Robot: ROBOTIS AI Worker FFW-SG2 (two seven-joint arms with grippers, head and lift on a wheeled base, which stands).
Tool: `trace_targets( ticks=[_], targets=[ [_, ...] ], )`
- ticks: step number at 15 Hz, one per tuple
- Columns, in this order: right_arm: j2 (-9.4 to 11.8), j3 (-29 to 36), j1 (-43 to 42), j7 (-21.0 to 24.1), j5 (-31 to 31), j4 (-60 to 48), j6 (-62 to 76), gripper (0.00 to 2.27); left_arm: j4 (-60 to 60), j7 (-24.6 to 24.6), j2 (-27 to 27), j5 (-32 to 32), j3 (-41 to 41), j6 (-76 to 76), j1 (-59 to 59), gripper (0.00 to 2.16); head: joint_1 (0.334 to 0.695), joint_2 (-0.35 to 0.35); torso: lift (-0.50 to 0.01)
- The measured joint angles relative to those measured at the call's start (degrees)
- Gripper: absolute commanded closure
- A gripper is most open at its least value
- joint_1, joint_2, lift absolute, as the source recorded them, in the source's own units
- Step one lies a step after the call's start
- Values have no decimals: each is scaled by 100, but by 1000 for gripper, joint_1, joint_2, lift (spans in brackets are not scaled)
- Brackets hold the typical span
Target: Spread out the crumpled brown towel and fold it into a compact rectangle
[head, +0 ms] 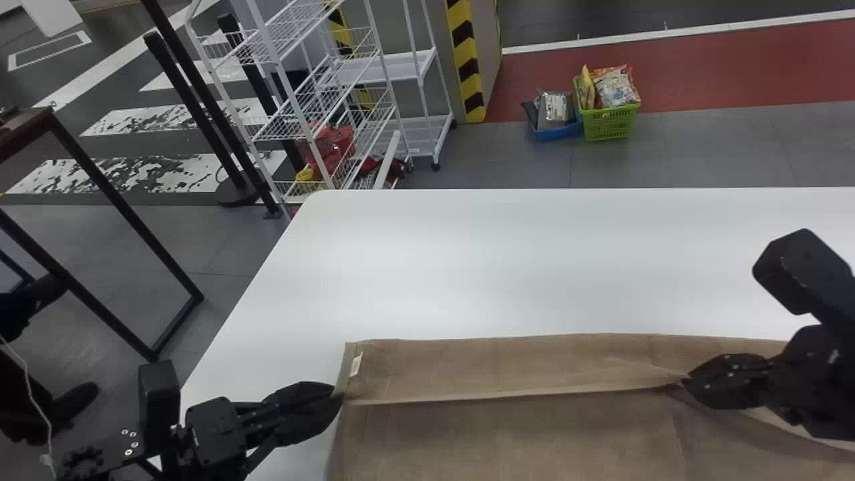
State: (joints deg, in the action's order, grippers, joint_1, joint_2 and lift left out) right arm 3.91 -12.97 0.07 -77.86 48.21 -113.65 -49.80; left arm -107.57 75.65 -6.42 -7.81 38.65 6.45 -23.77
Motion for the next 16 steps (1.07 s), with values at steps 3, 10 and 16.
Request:
trace_targets(
  ticks=[3,10,16],
  targets=[
    [76,-31,92,-2,99,-243,-48,1116,-174,315,-11,56,94,37,-75,1004,695,350,-127],
    [267,-229,283,-1,383,-626,-74,1116,-409,1012,-92,58,144,-139,-229,1004,695,350,-127],
    [473,-485,472,-2,687,-1209,-341,1112,-510,1435,-245,44,168,-541,-382,1001,695,350,-127]
  ],
)
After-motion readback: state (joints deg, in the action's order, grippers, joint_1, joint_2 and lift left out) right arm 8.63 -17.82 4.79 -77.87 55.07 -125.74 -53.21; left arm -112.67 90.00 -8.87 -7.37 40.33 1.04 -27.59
